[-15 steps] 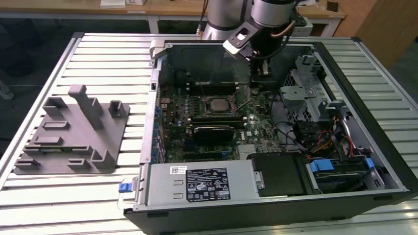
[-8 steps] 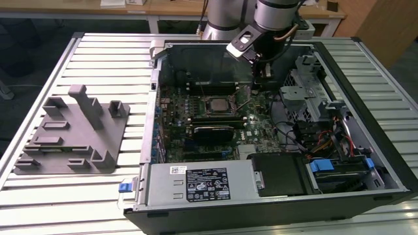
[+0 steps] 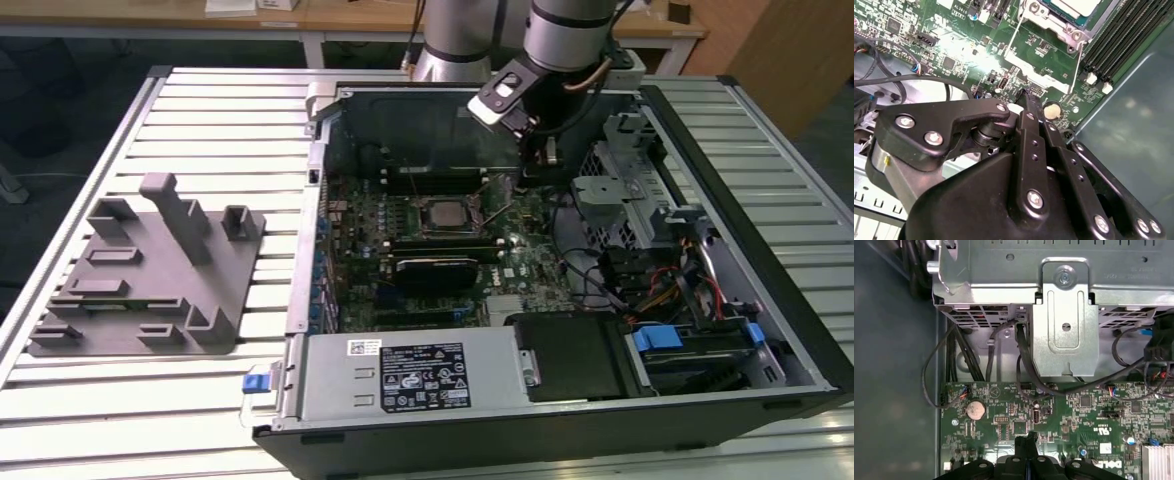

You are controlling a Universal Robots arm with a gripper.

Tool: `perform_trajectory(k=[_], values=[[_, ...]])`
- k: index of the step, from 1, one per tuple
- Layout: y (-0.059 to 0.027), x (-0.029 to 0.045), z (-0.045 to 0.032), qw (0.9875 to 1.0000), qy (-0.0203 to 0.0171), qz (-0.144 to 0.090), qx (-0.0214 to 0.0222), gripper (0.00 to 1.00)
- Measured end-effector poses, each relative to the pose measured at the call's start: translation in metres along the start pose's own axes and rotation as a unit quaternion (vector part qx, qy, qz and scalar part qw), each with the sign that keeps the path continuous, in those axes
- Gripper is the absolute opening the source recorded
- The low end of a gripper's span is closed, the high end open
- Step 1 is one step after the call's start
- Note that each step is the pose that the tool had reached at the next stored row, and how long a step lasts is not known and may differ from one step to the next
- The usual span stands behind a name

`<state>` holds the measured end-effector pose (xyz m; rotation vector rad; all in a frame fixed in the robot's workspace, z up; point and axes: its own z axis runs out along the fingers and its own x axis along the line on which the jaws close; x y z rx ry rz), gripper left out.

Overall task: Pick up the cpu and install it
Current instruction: 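Close the cpu cover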

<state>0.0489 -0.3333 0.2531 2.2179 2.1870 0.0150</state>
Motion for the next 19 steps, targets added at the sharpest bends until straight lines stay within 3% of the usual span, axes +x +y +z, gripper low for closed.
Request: perform_trajectory(k=[19], values=[[-0.0008, 0.0001, 0.0091, 1.0000, 0.0002, 0.000, 0.0013, 0.11]])
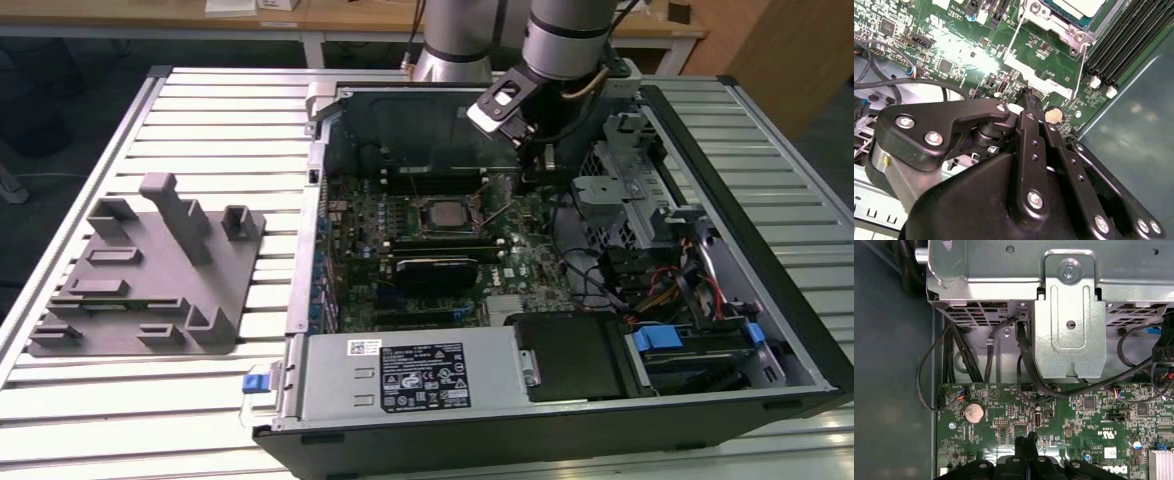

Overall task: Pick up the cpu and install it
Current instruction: 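Close the cpu cover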

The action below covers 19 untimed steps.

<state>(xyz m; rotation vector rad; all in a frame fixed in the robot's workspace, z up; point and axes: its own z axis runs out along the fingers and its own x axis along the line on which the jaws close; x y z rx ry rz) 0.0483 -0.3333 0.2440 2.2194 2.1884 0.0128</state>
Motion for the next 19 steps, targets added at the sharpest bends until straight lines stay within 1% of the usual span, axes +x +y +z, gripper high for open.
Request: perform_trajectory(k=[2, 8, 12, 19], values=[[-0.0030, 0.0000, 0.0000, 1.0000, 0.0001, 0.000, 0.0000, 0.11], [-0.0167, -0.0003, -0.0004, 1.0000, 0.0003, 0.000, 0.0000, 0.11], [-0.0254, -0.0004, -0.0005, 1.0000, 0.0016, 0.000, 0.0000, 0.11], [-0.0379, -0.0005, -0.0008, 1.0000, 0.0053, 0.001, 0.0001, 0.11]])
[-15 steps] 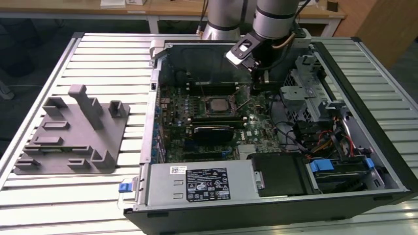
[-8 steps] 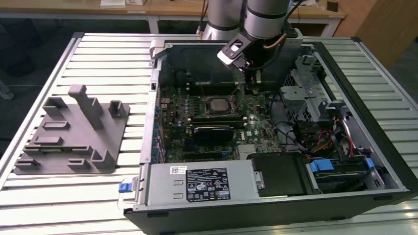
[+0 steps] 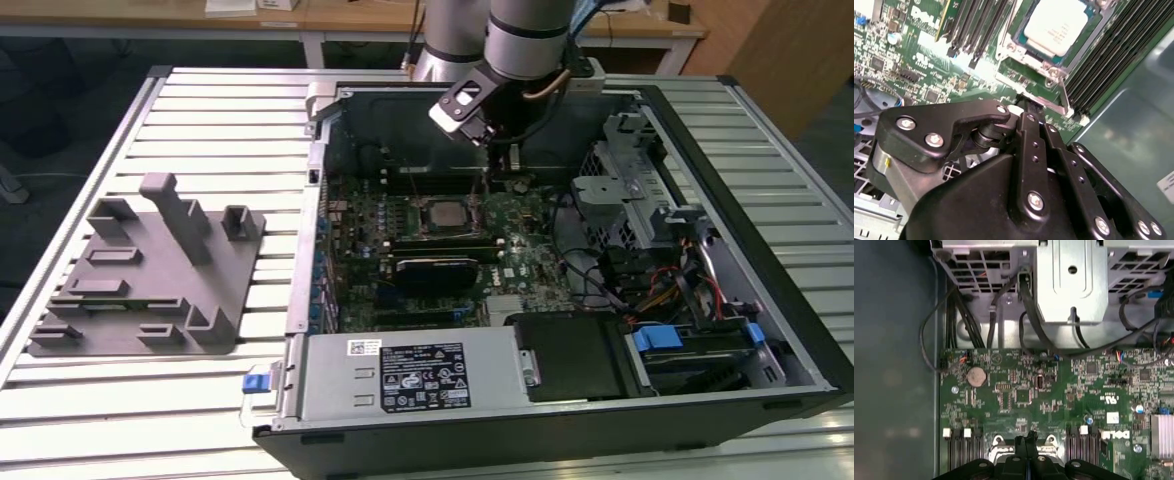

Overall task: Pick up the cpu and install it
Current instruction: 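Close the cpu cover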

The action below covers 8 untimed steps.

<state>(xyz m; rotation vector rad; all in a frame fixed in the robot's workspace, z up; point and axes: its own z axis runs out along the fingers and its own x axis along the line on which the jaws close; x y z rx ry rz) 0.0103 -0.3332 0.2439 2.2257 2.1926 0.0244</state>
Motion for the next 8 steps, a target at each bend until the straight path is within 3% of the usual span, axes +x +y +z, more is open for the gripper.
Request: perform_trajectory(k=[8], values=[[-0.0078, -0.0001, -0.0001, 1.0000, 0.0020, 0.000, 0.0000, 0.11]])
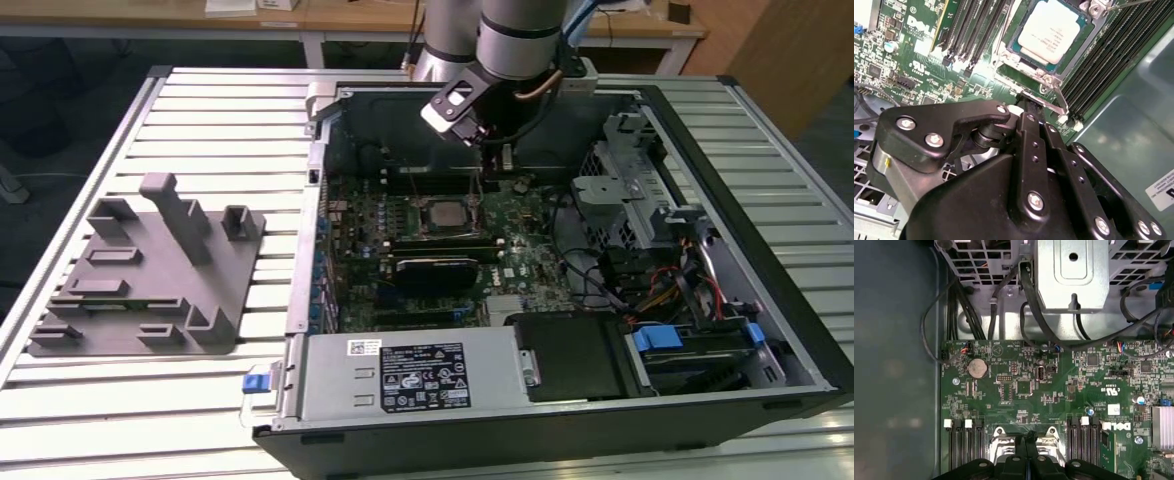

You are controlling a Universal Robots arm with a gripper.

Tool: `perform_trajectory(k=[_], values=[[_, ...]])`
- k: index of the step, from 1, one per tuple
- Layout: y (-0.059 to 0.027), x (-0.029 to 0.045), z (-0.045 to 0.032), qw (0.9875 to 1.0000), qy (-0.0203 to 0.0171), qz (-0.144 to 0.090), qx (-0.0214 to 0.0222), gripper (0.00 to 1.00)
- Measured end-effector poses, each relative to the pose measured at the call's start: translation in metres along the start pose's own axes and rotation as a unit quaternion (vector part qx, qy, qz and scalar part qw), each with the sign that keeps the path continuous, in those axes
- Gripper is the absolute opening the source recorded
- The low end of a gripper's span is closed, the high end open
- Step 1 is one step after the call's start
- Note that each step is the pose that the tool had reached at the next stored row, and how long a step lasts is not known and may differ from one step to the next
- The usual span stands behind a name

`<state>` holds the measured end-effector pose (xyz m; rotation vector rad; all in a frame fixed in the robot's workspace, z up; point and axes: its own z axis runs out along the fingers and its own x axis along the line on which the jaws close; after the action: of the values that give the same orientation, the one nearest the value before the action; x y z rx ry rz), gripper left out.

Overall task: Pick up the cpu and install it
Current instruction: 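Close the cpu cover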

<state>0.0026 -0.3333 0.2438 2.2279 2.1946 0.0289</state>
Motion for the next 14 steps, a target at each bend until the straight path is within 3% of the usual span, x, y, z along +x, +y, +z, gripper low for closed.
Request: perform_trajectory(k=[14], values=[[-0.0042, -0.0001, 0.0001, 1.0000, 0.0017, 0.000, 0.0001, 0.11]])
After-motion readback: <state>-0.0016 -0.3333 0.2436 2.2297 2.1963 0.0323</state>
